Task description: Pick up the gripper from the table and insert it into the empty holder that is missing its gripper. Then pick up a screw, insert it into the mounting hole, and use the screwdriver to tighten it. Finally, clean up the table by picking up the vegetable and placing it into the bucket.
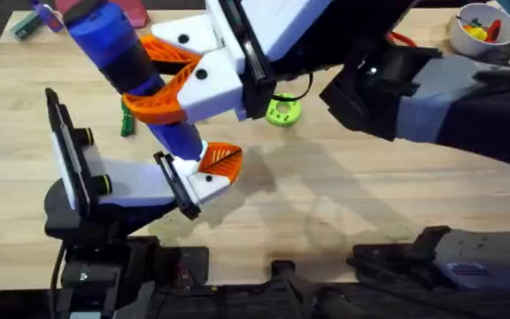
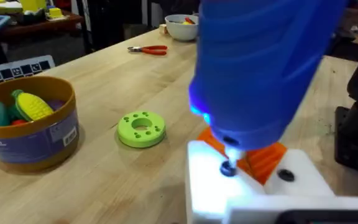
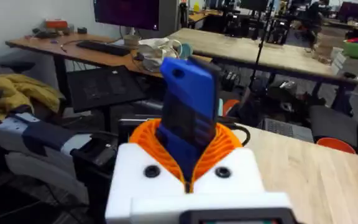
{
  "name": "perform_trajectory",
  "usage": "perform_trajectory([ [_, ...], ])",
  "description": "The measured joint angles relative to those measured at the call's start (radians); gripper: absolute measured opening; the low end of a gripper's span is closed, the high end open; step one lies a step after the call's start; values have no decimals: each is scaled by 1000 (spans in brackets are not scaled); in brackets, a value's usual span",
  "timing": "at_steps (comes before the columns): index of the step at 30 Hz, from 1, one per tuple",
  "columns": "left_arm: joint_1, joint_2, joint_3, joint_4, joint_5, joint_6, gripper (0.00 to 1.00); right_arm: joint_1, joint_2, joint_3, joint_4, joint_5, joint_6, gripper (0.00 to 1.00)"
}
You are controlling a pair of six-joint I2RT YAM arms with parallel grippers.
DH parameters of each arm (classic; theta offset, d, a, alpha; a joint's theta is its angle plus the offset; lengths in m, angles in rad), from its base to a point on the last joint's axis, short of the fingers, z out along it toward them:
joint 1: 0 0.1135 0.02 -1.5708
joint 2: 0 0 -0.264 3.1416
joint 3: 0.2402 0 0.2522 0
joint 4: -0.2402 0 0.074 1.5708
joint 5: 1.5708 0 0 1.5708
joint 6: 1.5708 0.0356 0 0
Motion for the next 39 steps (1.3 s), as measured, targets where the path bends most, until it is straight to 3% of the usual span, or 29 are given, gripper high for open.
perform_trajectory([
  [39, 0, 0, 0, 0, 0, -2, 11, 0, 21, 0, 18, -19, -27, 23],
])
